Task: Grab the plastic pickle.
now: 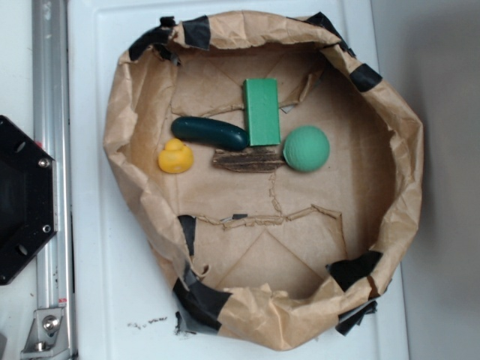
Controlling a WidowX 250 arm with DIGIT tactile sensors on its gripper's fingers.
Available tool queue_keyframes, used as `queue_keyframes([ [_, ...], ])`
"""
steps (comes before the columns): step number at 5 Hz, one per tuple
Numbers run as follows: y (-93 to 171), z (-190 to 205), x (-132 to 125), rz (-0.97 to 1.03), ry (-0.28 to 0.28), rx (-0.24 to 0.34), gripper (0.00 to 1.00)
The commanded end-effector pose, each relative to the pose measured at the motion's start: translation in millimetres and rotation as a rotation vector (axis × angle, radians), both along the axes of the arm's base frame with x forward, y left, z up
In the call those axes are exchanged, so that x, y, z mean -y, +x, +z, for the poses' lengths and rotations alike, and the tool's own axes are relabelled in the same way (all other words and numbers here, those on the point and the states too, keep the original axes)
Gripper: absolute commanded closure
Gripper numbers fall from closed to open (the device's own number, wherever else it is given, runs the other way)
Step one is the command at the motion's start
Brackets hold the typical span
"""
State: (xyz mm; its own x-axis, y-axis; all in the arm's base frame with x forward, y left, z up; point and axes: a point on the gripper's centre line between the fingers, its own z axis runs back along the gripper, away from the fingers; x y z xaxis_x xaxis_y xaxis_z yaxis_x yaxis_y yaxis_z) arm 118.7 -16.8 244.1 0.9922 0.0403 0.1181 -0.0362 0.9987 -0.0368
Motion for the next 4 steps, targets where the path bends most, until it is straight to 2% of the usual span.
queue_keyframes([
  [1,0.0,0.0,0.0,0.0,0.0,0.0,0.0],
  [2,50.0,-4.8,-13.5,-0.061,0.019,0.067,0.0],
  [3,96.4,-21.5,-22.3,-0.115,0.058,0.102,0.0],
  [4,118.1,-70.1,-26.5,-0.176,0.116,0.049,0.0],
])
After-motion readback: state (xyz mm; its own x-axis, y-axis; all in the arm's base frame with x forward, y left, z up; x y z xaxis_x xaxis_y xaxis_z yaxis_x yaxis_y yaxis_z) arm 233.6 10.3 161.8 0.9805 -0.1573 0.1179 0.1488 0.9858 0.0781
